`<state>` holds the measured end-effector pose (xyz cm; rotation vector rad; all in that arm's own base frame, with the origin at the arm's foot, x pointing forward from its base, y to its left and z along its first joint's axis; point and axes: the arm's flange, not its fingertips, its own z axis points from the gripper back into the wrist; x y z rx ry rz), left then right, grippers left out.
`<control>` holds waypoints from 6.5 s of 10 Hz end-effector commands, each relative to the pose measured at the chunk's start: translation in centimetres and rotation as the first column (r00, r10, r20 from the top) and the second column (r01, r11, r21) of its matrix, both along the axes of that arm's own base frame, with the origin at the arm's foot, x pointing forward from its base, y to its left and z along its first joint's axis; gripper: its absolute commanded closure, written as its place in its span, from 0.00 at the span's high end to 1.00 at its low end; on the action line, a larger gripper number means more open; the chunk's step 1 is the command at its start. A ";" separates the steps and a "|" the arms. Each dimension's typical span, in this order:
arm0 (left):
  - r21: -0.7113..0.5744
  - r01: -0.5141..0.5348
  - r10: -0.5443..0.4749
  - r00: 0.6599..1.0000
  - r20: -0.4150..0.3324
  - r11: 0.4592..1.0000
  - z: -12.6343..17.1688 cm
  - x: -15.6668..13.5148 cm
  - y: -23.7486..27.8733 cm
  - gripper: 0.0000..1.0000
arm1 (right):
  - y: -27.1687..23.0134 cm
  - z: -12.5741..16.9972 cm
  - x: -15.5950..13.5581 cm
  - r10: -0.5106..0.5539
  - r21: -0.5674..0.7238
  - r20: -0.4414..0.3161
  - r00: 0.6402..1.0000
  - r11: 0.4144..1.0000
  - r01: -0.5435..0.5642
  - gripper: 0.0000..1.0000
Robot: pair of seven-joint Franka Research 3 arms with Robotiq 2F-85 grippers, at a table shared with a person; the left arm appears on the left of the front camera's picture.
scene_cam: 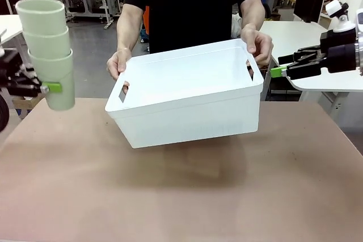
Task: Stack the cups and store them in the basket.
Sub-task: Place the stack of Reusable plastic cups into the Pantry Basket.
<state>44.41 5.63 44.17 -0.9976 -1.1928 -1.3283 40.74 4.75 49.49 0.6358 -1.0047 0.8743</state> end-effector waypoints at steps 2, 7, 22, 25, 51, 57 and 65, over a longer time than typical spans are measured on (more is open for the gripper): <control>0.279 0.004 0.008 0.999 -0.041 0.960 8.2 0.2 -4.5 0.85 | 0.1 0.2 0.1 -0.005 0.009 -0.010 1.000 1.000 0.006 1.00; 0.635 -0.044 0.097 0.994 -0.049 0.771 15.9 0.5 -14.7 0.85 | 0.1 0.2 0.1 -0.005 0.009 -0.010 1.000 1.000 0.006 1.00; 0.814 -0.003 -0.006 1.000 0.008 0.580 18.9 3.8 -32.8 0.85 | 0.1 0.2 0.1 -0.005 0.009 -0.010 1.000 1.000 0.006 1.00; 0.807 0.001 -0.003 1.000 0.000 0.590 16.4 4.6 -34.6 0.85 | 0.1 0.2 0.1 -0.005 0.009 -0.010 1.000 1.000 0.006 1.00; 0.896 -0.076 0.039 0.997 0.065 0.438 1.5 5.1 -39.3 1.00 | 0.1 0.2 0.1 -0.005 0.009 -0.010 1.000 1.000 0.006 1.00; 0.839 0.007 0.013 1.000 -0.017 0.544 6.6 4.8 -35.2 1.00 | 0.1 0.2 0.1 -0.005 0.009 -0.010 1.000 1.000 0.006 1.00; 0.430 0.009 0.034 0.995 -0.092 0.903 11.8 2.8 -16.1 1.00 | 0.1 0.2 0.1 -0.005 0.009 -0.010 1.000 1.000 0.006 1.00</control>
